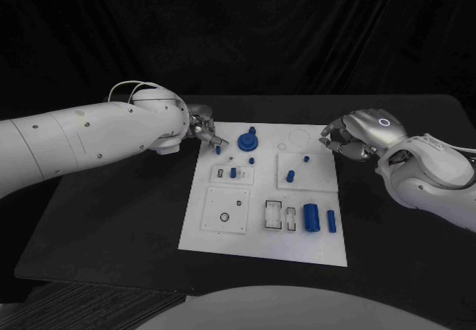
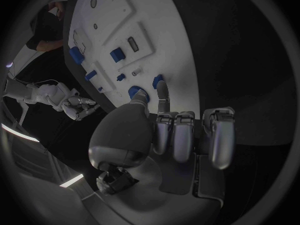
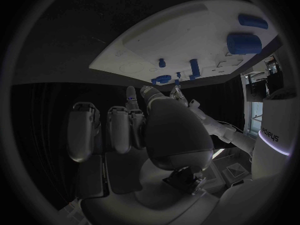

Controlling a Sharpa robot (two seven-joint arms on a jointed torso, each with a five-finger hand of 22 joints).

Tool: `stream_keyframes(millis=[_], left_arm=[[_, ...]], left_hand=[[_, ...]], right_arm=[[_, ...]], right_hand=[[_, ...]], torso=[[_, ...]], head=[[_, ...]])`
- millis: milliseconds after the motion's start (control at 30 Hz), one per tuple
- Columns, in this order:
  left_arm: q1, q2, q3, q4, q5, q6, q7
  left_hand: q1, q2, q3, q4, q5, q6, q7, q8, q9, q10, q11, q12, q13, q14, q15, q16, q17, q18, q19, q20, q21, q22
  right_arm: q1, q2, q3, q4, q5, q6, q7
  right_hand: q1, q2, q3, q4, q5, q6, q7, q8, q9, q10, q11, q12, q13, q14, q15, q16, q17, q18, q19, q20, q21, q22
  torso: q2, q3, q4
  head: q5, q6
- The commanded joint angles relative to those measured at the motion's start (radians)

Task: Assemble the parts on the task board

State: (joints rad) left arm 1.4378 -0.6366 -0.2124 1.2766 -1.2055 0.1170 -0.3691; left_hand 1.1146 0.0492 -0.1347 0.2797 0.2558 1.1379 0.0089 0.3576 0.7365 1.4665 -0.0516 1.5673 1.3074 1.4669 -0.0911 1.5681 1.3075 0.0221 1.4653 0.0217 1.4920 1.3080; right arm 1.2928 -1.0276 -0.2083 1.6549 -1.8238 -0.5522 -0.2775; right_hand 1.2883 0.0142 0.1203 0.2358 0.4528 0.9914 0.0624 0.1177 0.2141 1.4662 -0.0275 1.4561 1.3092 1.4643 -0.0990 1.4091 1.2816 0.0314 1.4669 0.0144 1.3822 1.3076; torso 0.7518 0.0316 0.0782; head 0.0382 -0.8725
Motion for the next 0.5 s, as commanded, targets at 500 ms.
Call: stream_keyframes(millis=[500], left_arm=[[-0.005, 0.008, 0.001, -0.005, -0.002, 0.019, 0.0]], left_hand=[[0.018, 0.0, 0.011, -0.001, 0.007, -0.012, 0.0, -0.008, 0.006, 0.104, -0.002, 0.003, 0.263, 0.104, -0.006, 0.003, 0.263, 0.001, 0.051, -0.005, -0.012, 0.232]], right_arm=[[-0.002, 0.0, 0.001, 0.004, -0.003, -0.015, -0.005]], right_hand=[[-0.002, -0.007, 0.007, -0.001, 0.005, -0.008, -0.001, -0.006, -0.002, 0.059, -0.004, -0.006, 0.138, 0.058, -0.005, -0.006, -0.002, 0.012, 0.036, -0.004, -0.005, 0.206]], torso=[[0.001, -0.0003, 0.0002]], head=[[0.001, 0.0]])
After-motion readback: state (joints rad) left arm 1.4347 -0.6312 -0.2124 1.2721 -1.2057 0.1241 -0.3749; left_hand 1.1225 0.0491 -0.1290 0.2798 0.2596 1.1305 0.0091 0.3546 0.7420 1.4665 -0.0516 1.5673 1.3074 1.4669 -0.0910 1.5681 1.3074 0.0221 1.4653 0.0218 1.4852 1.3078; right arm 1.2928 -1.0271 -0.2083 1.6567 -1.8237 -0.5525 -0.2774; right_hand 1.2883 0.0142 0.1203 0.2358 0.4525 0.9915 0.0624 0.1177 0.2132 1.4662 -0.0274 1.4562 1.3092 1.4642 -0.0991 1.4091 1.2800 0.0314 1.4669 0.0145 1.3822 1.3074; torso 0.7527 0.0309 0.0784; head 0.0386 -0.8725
